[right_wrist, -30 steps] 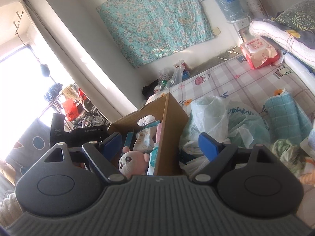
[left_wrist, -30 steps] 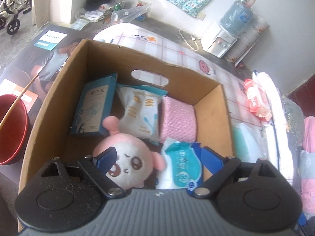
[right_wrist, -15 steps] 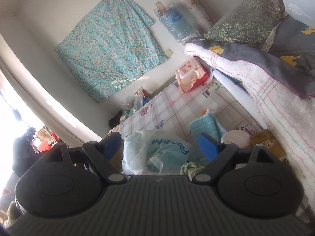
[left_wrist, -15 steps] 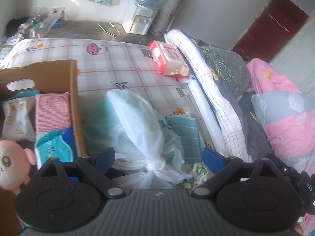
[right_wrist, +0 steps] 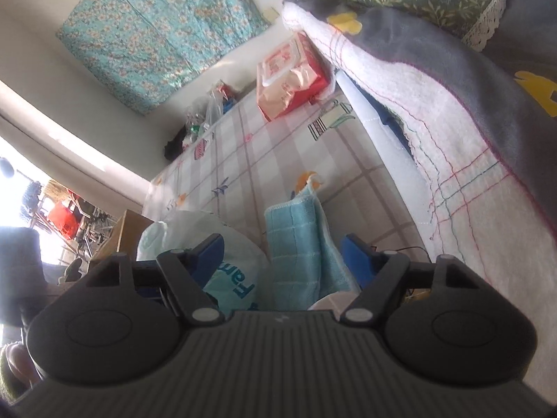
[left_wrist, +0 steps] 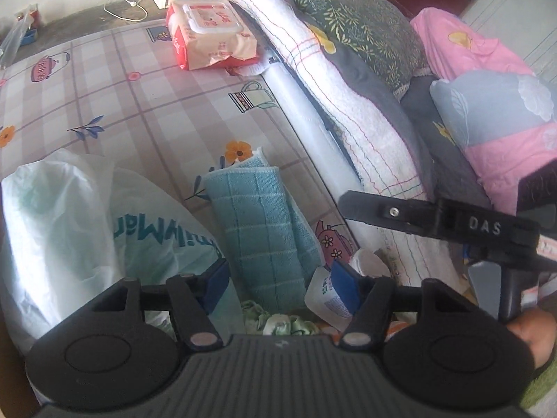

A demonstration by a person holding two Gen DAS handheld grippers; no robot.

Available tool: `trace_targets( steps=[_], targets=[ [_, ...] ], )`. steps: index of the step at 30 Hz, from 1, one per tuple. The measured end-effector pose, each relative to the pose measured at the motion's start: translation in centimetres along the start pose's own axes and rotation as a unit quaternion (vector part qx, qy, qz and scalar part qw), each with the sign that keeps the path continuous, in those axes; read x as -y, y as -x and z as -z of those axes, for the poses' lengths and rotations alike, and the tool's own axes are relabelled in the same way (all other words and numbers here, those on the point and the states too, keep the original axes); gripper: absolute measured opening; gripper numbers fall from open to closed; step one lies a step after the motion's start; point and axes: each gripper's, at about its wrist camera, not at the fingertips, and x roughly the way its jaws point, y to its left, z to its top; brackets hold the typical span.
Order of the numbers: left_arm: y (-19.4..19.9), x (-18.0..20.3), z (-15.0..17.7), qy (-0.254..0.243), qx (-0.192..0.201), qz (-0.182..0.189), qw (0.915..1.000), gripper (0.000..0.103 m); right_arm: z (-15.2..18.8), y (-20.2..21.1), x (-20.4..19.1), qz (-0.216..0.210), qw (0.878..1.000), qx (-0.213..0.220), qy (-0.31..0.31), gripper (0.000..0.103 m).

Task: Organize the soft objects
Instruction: 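Grasp the teal checked towel with the right gripper while the left gripper grasps it too, then carry the teal towel with both grippers into the cardboard box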

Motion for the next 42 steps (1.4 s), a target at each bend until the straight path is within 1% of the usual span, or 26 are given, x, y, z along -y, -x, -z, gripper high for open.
trace_targets(
  steps=[1, 3, 5, 8, 12, 13, 15, 18, 22, 24, 25, 26, 27, 29, 32, 34, 38, 42],
  targets=[
    [-0.9, 0.1, -0.4, 0.004, -0.01, -0.005, 0.9999, 0.064, -0.7, -1.1, 0.6, 0.001, 1.0, -0.019, -0.01, 0.069],
    [-2.5, -0.1, -1.1, 0.009, -0.032, -0.007, 0.9994, 0.063, -1.9, -3.5, 1.8, 0.002, 0.998, -0.055, -0.026, 0.067],
    [-4.0, -0.3, -1.8, 0.015, -0.053, -0.011, 0.9984, 0.063, -2.6, -5.4, 2.5, 0.001, 0.996, -0.081, -0.037, 0.065],
    [-5.7, -0.9, -2.6, 0.024, -0.067, -0.025, 0.9971, 0.064, -2.9, -7.4, 3.0, -0.005, 0.994, -0.105, -0.042, 0.064],
    [-7.3, -1.1, -3.7, 0.024, -0.079, -0.025, 0.9963, 0.066, -3.3, -9.3, 3.5, -0.013, 0.991, -0.125, -0.05, 0.063],
    [-7.6, -0.9, -3.8, 0.021, -0.082, -0.026, 0.9961, 0.067, -3.2, -9.7, 3.7, -0.016, 0.99, -0.129, -0.052, 0.061],
    [-8.3, -0.9, -4.1, 0.021, -0.088, -0.03, 0.9955, 0.068, -3.3, -10.4, 3.9, -0.028, 0.989, -0.134, -0.059, 0.06],
    [-9.4, -0.9, -4.4, 0.025, -0.094, -0.038, 0.9946, 0.069, -3.2, -10.8, 4.1, -0.04, 0.987, -0.137, -0.066, 0.054],
    [-9.9, -0.6, -4.8, 0.03, -0.088, -0.039, 0.9949, 0.072, -3.5, -11.9, 4.6, -0.059, 0.985, -0.14, -0.086, 0.045],
    [-9.9, -0.5, -4.8, 0.029, -0.077, -0.042, 0.9957, 0.068, -3.3, -12.2, 4.8, -0.067, 0.984, -0.139, -0.092, 0.041],
    [-9.8, -0.4, -4.7, 0.027, -0.07, -0.047, 0.996, 0.057, -3.2, -12.4, 4.8, -0.068, 0.984, -0.138, -0.092, 0.037],
    [-9.7, -0.3, -4.7, 0.027, -0.066, -0.052, 0.9961, 0.05, -3.1, -12.6, 4.7, -0.069, 0.984, -0.137, -0.094, 0.034],
    [-9.5, -0.4, -4.7, 0.035, -0.063, -0.048, 0.9962, 0.048, -3.0, -12.7, 4.7, -0.069, 0.984, -0.135, -0.096, 0.032],
    [-8.9, -0.5, -4.6, 0.045, -0.056, -0.044, 0.9965, 0.034, -2.8, -12.7, 4.6, -0.069, 0.984, -0.129, -0.103, 0.025],
    [-6.9, 0.1, -4.3, 0.043, -0.033, -0.041, 0.9977, 0.03, -2.7, -11.9, 4.4, -0.085, 0.983, -0.116, -0.113, 0.02],
    [-5.1, 0.7, -4.1, 0.036, -0.012, -0.041, 0.9984, 0.03, -2.9, -10.7, 3.5, -0.092, 0.985, -0.1, -0.103, 0.019],
    [-1.2, 1.8, -3.5, 0.023, 0.038, -0.032, 0.9985, 0.028, -3.3, -7.3, 0.4, -0.097, 0.991, -0.061, -0.063, 0.019],
    [3.5, 2.3, -2.7, 0.02, 0.087, -0.022, 0.9958, 0.028, -3.5, -3.8, -3.2, -0.103, 0.994, -0.019, -0.021, 0.019]
  ],
)
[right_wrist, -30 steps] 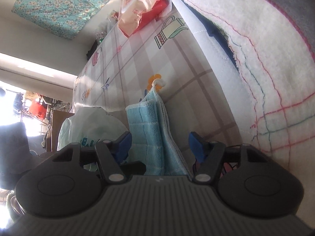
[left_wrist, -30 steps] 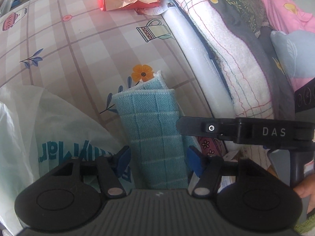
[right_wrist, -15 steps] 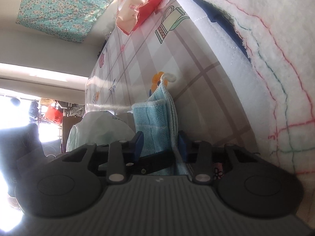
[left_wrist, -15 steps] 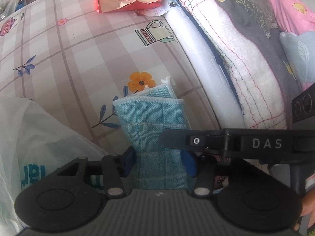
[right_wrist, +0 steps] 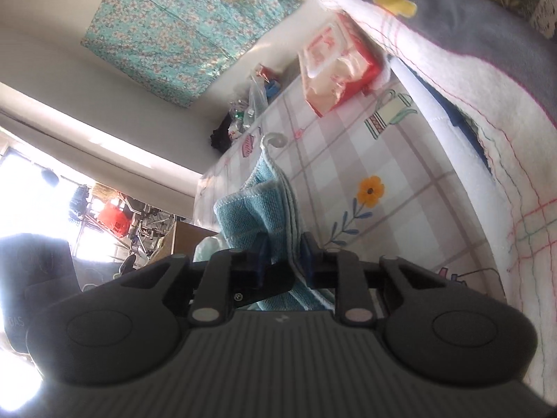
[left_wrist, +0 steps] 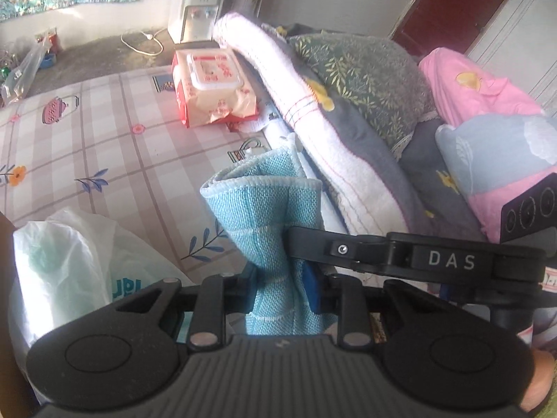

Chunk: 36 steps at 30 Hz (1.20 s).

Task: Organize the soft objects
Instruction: 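Carry the teal towel with both grippers into the cardboard box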

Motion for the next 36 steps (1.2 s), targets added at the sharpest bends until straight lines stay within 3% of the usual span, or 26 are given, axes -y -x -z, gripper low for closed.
trace_targets(
  steps=[5, 10, 15, 21, 27, 33, 36],
  targets=[
    [6.0, -1.5, 1.4, 0.01, 0.042, 0.01, 0.999, 0.028, 1.2, 2.3, -5.3, -0.023, 0.999, 0.019, 0.035, 0.02],
    [12.0, -5.9, 4.4, 0.048, 0.074, 0.005, 0.9961, 0.028, 4.4, 1.8, -10.9, -0.052, 0.997, -0.001, 0.057, 0.02],
    [18.4, -11.8, 8.2, 0.094, 0.105, -0.033, 0.9895, 0.028, 8.8, -2.2, -18.2, -0.099, 0.991, -0.055, 0.078, 0.021],
    [25.0, -20.6, 13.5, 0.166, 0.128, -0.099, 0.9728, 0.028, 14.4, -10.0, -27.0, -0.144, 0.974, -0.147, 0.097, 0.022],
    [25.9, -28.2, 16.8, 0.213, 0.097, -0.15, 0.9605, 0.028, 20.4, -18.7, -32.2, -0.128, 0.96, -0.229, 0.098, 0.022],
    [23.3, -34.2, 17.3, 0.247, 0.061, -0.173, 0.9516, 0.029, 22.6, -26.1, -31.9, -0.08, 0.961, -0.26, 0.048, 0.022],
    [21.9, -35.6, 17.3, 0.254, 0.044, -0.199, 0.9455, 0.036, 23.1, -28.5, -31.2, -0.062, 0.963, -0.26, 0.032, 0.023]
  ],
)
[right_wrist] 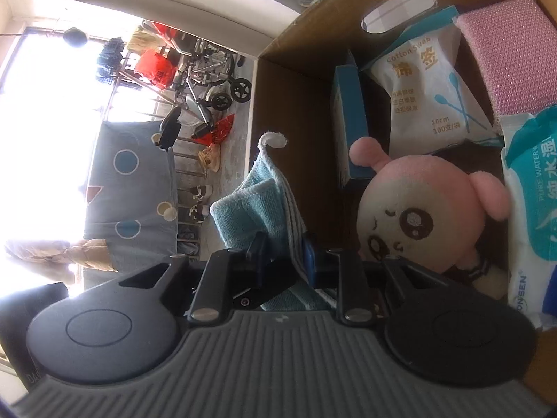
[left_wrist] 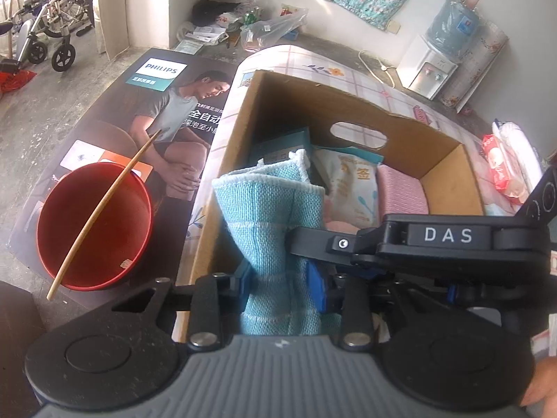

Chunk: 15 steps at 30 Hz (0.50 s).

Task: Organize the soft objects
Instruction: 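Carry the teal towel with both grippers into the cardboard box, then lower the towel beside the plush toy and open both grippers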

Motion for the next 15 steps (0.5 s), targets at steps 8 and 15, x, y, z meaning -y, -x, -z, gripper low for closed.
trace_targets(
  steps=[8, 15],
  targets=[
    [-1.3, 0.1, 0.2, -0.009, -0.01, -0.001, 0.9999, 0.048, -0.3, -2.3, 1.6, 0.03, 1.0, -0.004, -0.004, 0.031],
    [0.7, 0.8, 0.4, -0.01, 0.021, 0.013, 0.9996, 0.073, -0.6, -0.1, 1.1, 0.024, 1.0, 0.015, 0.008, 0.042]
  ],
)
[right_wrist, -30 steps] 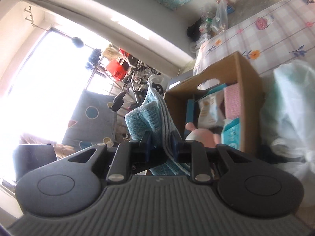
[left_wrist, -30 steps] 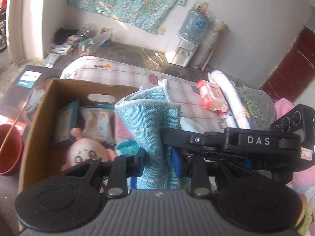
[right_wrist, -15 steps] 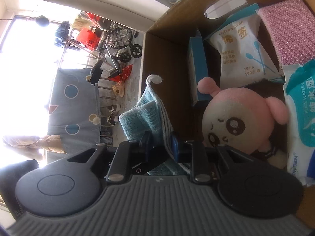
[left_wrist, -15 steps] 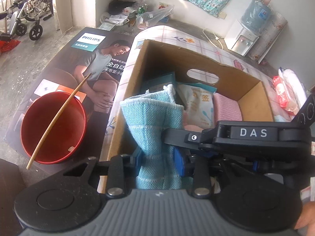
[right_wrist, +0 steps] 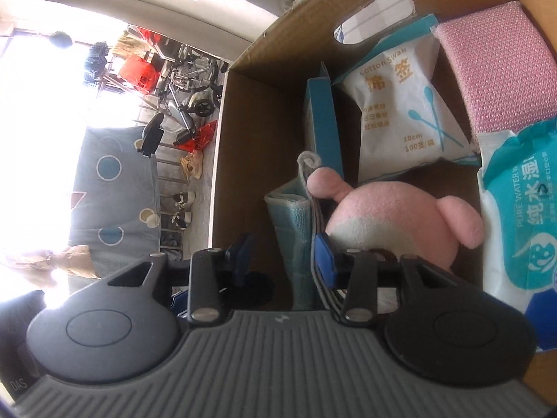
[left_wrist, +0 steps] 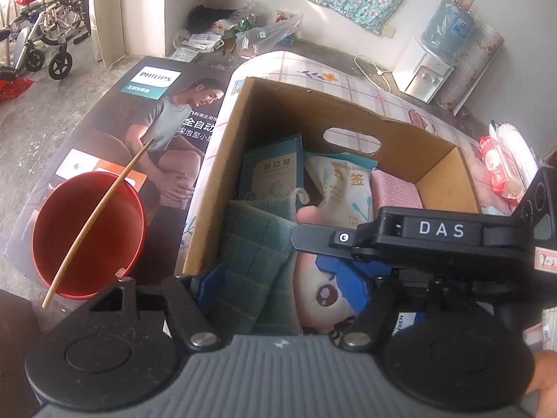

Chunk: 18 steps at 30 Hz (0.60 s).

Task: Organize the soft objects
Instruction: 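Lower the towel beside the plush toy and open both grippers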

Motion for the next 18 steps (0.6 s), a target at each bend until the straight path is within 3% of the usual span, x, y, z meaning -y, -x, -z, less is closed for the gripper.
trace_targets(
  steps=[9, 13, 18],
  targets=[
    [2.3, 1.2, 0.6, 0.008, 0.017, 0.013, 0.9997, 0.076, 0.2, 4.4, -0.3, -0.03, 0.999, 0.03, 0.009, 0.046],
    [5.3, 3.1, 2.4, -0.015, 0.058, 0.022, 0.998, 0.088, 2.1, 8.5, -0.2, -0.067, 0.996, 0.049, 0.021, 0.054],
    [9.2, 7.1, 5.5, -0.063, 0.114, 0.037, 0.9908, 0.093, 5.5, 15.3, 0.5, -0.122, 0.988, 0.083, 0.041, 0.064]
  ],
)
